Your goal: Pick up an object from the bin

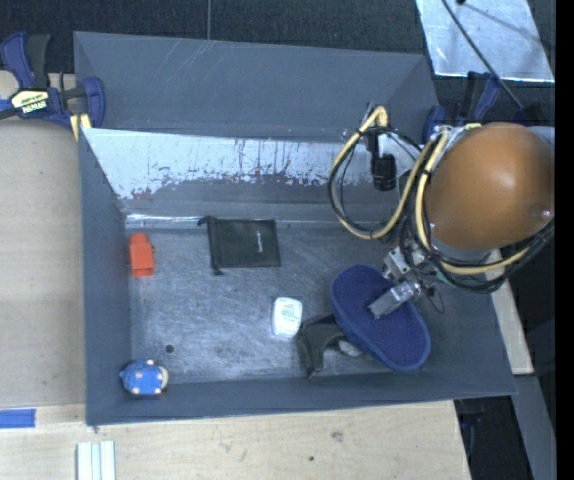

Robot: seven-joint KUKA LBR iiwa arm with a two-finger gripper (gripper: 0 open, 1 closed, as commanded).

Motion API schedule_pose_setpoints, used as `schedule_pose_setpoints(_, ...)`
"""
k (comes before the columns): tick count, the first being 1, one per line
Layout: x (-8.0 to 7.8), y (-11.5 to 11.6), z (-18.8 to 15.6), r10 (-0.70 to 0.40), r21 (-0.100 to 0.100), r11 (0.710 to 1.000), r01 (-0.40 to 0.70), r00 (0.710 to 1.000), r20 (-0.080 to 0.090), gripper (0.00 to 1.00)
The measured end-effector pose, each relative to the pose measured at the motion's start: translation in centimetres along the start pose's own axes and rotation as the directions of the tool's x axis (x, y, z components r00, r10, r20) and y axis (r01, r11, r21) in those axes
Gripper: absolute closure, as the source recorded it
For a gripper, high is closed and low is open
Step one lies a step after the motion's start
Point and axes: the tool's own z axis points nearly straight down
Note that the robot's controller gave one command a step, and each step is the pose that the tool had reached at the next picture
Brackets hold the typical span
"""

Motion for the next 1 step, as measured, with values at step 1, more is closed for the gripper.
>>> schedule_pose_setpoints(1,-0.03,-0.09,-0.79,0.002,-0.003,1.000,-0.002,1.000,0.003,1.00)
